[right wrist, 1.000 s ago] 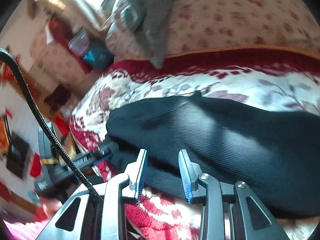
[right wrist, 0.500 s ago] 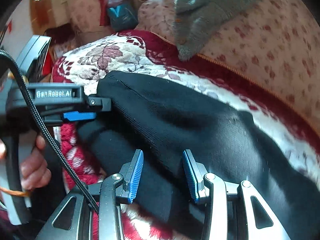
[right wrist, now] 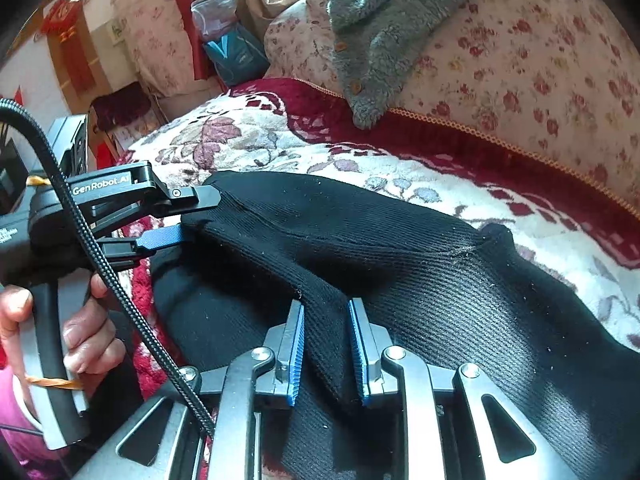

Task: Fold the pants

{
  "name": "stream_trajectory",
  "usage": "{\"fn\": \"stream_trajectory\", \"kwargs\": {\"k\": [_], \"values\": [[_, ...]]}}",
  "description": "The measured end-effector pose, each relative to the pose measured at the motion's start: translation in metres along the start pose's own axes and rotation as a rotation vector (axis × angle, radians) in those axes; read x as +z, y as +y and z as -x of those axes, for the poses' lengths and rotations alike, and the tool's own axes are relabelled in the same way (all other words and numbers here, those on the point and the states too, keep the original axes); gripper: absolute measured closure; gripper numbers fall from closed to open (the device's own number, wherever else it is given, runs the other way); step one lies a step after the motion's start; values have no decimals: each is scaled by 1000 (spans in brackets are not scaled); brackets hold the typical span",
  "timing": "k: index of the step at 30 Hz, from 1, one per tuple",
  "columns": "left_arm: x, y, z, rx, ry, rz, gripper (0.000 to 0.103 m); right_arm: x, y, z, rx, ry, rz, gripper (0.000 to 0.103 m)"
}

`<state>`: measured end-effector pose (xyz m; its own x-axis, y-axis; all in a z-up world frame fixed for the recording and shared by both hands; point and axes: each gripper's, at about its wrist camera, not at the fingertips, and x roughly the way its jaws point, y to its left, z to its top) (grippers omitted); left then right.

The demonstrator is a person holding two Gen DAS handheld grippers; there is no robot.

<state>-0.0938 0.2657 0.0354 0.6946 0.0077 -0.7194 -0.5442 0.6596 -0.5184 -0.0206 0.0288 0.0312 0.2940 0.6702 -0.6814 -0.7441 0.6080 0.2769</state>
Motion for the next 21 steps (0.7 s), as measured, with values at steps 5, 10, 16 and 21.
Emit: {"fn": "stream_trajectory", "kwargs": {"k": [5,10,16,21], "values": [[1,-1,-8,35,-7,-25,75,1,3,2,31,9,-12,89],[3,5,6,-7,9,-31,90,1,9,17,85,-8,-26,95],[-2,-2,28,-4,-4,-130,92,-3,29,31,77,-23,31,96],[-7,6,23,2,12,-98,92,-2,31,33,-5,-38,65,85]]}}
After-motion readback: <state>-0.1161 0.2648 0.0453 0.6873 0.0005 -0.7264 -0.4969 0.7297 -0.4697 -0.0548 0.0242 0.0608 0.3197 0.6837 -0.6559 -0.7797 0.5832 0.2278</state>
